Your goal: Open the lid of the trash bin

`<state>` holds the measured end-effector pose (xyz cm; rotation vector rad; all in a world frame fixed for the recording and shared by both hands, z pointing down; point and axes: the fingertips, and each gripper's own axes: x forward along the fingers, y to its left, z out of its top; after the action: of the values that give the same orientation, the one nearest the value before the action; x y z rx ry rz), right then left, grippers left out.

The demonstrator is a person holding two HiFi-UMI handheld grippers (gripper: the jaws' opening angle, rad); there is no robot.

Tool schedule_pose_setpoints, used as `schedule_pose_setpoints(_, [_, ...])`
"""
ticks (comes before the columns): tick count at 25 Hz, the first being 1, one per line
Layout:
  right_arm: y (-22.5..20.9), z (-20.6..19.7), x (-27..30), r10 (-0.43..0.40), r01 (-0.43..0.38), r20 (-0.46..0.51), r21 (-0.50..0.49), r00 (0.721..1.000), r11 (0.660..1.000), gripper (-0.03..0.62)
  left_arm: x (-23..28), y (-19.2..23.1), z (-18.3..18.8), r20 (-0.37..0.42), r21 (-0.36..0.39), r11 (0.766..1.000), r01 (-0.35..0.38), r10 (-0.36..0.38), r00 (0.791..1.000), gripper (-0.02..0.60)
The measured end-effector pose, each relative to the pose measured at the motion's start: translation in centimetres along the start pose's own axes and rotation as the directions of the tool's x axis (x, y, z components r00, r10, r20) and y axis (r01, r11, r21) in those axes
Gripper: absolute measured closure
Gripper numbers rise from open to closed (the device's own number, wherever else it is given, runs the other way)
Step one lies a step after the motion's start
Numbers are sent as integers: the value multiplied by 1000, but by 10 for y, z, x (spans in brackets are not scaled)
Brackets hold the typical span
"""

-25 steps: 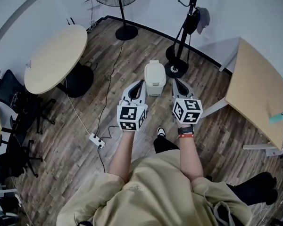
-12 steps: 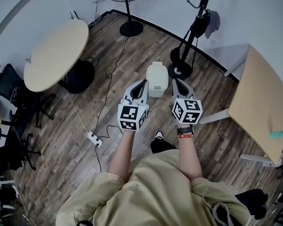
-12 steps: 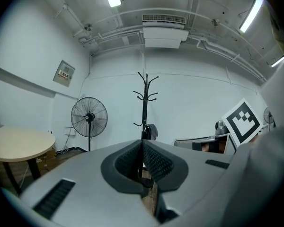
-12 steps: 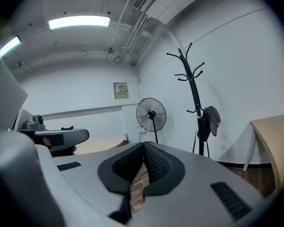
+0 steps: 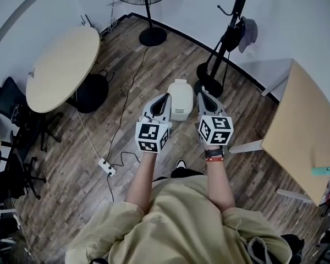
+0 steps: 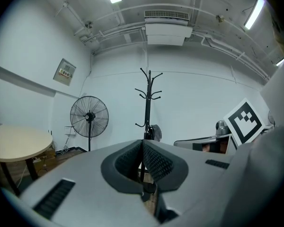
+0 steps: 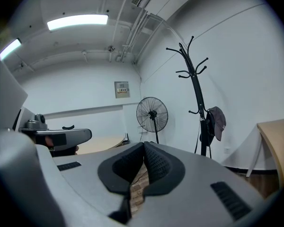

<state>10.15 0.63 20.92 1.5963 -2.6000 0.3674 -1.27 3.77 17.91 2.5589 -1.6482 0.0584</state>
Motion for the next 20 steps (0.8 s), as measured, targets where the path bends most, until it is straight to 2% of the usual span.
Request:
schedule_pose_setpoints(7, [-33,-6,20,11,-11,-16,39,1000,999,579,32,0,-9,-28,-9,999,-32,32,999,558])
schedule_pose_setpoints(15, [-35,-31,36,41,-37,-69,60,997,998,577,45,2,-32,-72,-25,999,-40,38,997,559])
schedule_pose_setpoints(20, [-40,-46,45,35,-28,-98,67,995,997,577,59,3,-43,-84,-26,1000,-15,13,996,559])
